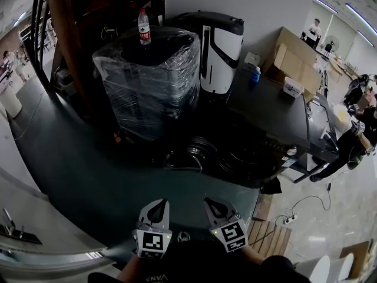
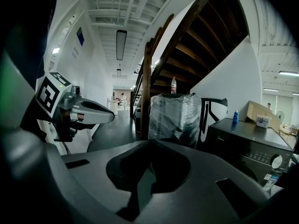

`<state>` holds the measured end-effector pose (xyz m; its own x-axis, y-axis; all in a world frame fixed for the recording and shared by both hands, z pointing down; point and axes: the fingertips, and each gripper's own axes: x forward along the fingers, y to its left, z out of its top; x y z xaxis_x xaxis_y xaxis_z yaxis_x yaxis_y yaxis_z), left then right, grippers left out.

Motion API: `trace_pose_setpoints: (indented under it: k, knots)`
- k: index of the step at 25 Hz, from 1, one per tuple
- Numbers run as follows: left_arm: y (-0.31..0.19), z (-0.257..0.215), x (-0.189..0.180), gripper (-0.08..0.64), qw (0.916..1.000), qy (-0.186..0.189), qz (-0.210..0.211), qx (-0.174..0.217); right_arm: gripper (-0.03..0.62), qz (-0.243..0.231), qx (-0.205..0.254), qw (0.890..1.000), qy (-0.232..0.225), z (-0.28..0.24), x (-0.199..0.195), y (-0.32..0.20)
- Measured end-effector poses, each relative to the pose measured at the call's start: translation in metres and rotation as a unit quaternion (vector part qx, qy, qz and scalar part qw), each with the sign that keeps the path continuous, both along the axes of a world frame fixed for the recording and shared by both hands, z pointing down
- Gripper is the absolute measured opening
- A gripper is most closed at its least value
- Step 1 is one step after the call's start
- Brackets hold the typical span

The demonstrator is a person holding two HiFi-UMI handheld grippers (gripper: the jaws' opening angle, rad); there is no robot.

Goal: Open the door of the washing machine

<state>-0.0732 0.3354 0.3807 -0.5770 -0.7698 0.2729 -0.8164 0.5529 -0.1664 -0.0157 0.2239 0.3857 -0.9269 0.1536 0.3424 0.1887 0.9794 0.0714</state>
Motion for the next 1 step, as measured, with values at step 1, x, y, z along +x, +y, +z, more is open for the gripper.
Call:
trace_pose_setpoints:
  k: [1]
  knots:
    - [0.0001, 0.0007, 0.0000, 0.017, 1.0000, -0.002, 0.001, 0.001, 0.006, 0.000, 0.000, 1.000, 0.000, -0.0002, 0.0006, 0.0004]
